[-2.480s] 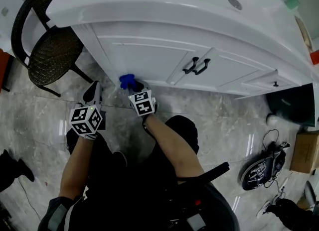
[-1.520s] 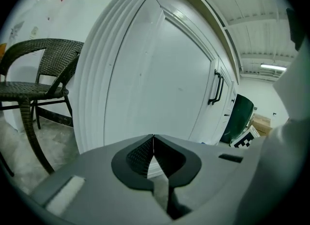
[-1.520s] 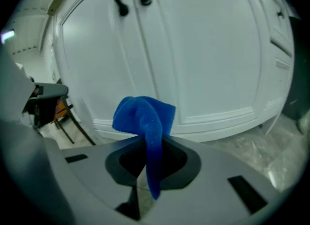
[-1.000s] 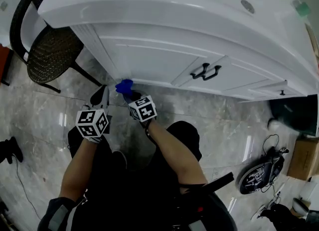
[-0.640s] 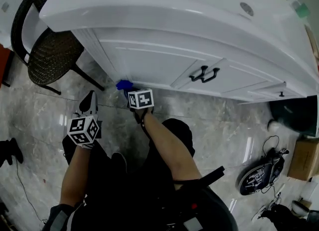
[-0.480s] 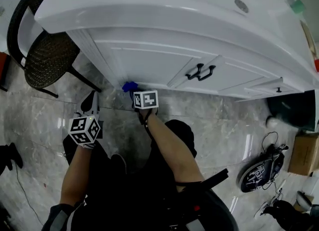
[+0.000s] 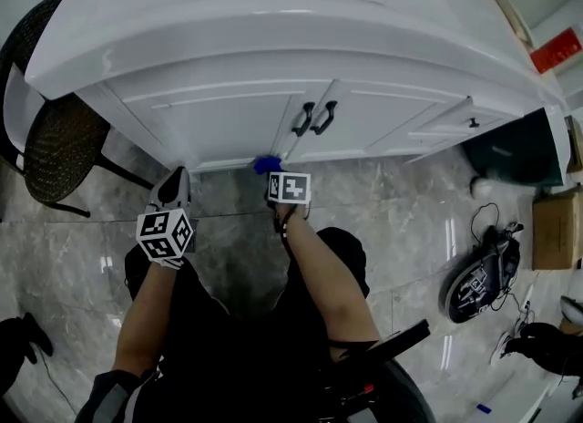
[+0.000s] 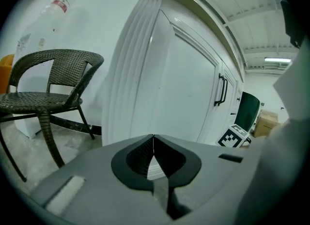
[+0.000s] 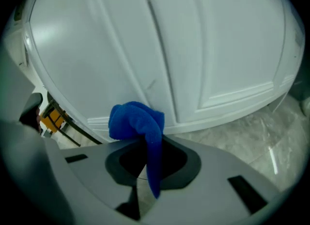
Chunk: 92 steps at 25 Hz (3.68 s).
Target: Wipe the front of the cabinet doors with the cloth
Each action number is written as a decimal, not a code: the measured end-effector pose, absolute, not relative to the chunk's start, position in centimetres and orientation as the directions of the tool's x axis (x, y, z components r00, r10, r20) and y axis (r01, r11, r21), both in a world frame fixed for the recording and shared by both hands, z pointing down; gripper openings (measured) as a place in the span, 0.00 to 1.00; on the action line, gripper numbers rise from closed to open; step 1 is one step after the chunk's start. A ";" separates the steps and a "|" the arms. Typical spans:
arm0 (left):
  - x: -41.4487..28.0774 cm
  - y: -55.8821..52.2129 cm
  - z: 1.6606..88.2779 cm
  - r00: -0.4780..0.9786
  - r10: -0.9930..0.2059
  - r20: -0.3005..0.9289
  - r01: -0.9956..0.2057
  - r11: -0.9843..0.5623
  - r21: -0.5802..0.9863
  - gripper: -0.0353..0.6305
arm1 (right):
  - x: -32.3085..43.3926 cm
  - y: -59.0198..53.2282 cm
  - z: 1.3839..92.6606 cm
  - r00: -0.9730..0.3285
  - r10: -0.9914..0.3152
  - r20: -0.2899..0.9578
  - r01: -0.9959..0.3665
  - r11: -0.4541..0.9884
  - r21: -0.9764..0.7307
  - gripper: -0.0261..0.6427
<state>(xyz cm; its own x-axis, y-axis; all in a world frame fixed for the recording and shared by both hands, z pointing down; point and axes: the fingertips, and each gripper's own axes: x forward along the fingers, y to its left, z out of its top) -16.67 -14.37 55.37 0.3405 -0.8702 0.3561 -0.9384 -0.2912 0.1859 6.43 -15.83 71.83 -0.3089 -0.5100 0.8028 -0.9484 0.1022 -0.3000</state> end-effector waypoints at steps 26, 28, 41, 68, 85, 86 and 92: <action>-17.1 -15.0 45.7 0.429 -0.874 0.229 -0.903 -0.421 0.086 0.06 | -2.0 -11.4 51.9 -0.738 -0.563 0.372 -0.635 0.391 -0.666 0.11; -18.2 -14.3 43.4 0.430 -0.879 0.207 -0.903 -0.418 0.101 0.06 | -2.9 -11.4 47.5 -0.756 -0.591 0.281 -0.625 0.523 -0.579 0.12; -15.5 -9.9 35.0 0.520 -0.850 0.088 -0.850 -0.505 0.149 0.06 | 4.5 -14.4 32.5 -0.692 -0.722 -0.026 -0.710 0.686 -0.159 0.11; -7.9 -8.2 35.7 0.612 -0.780 0.133 -0.790 -0.597 0.137 0.06 | 34.2 -18.4 32.6 -0.196 -0.980 0.033 -0.970 0.189 -0.152 0.11; -6.2 -8.3 36.5 0.662 -0.739 0.124 -0.747 -0.638 0.185 0.06 | 30.0 -13.4 31.2 -0.300 -0.952 -0.064 -0.928 0.307 -0.212 0.11; -6.3 -8.1 36.7 0.662 -0.739 0.126 -0.747 -0.637 0.190 0.06 | 27.7 -13.2 31.4 -0.360 -0.930 -0.074 -0.905 0.367 -0.216 0.12; -8.0 -7.5 37.1 0.643 -0.751 0.146 -0.763 -0.615 0.196 0.06 | 15.5 -13.0 33.2 -0.628 -0.774 -0.079 -0.740 0.625 -0.248 0.12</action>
